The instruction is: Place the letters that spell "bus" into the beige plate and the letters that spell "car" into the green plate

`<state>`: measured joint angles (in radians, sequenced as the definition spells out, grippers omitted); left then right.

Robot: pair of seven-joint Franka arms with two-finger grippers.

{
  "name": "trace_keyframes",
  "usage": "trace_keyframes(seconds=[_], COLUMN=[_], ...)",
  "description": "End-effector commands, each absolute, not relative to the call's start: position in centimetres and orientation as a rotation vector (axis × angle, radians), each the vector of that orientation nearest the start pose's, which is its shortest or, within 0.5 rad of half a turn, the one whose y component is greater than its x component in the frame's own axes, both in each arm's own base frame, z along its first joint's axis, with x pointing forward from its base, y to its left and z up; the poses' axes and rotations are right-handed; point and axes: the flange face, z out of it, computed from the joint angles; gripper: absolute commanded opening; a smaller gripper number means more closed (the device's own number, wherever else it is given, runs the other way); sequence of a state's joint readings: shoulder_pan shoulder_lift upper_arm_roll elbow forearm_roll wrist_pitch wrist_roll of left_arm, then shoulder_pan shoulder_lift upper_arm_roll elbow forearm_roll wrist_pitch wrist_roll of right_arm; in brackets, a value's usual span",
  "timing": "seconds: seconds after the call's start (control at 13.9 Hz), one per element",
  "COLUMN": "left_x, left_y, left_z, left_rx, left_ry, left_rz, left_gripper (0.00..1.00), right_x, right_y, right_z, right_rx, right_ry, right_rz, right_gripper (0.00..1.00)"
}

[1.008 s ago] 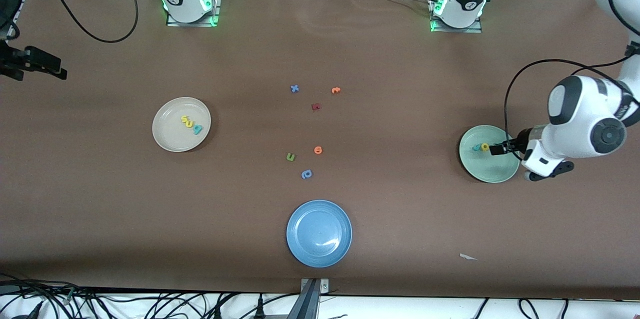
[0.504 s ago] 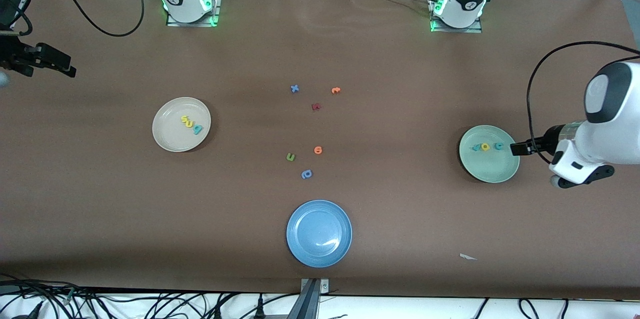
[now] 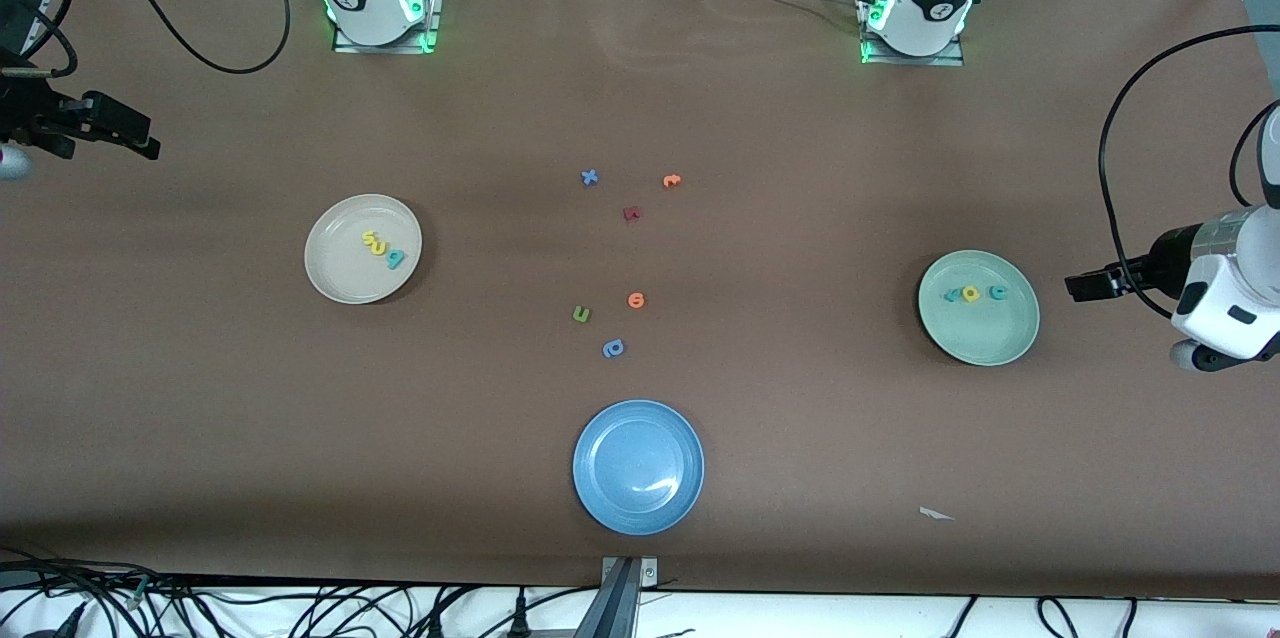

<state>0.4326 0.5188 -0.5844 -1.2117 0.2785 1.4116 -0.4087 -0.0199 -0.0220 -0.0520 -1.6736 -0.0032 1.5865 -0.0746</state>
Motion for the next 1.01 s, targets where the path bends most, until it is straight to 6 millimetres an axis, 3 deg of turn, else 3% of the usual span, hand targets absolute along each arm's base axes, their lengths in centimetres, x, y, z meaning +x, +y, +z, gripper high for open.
trace_keyframes(seconds=[0.0, 0.29, 0.58, 0.94], left_x=[66.7, 66.0, 64.9, 62.8], left_y=[0.6, 0.5, 1.5, 1.5], left_z=[51.2, 53.1, 57.3, 56.3], left_rx=[-2.991, -3.093, -3.182, -3.203], left_ry=[-0.414, -0.450, -0.394, -0.351], left_rz=[0.350, 0.358, 0.213, 0.076], left_gripper=[0.99, 0.99, 0.98, 0.98], right_x=[54.4, 54.7, 54.7, 54.3], right_y=[-4.1, -4.1, -3.8, -3.0], right_z=[60.0, 60.3, 60.4, 60.6], right_rx=[-3.156, -3.157, -3.154, -3.148], right_ry=[-0.008, -0.003, 0.002, 0.014], right_rz=[0.077, 0.075, 0.072, 0.095], right_gripper=[1.00, 1.00, 1.00, 1.00])
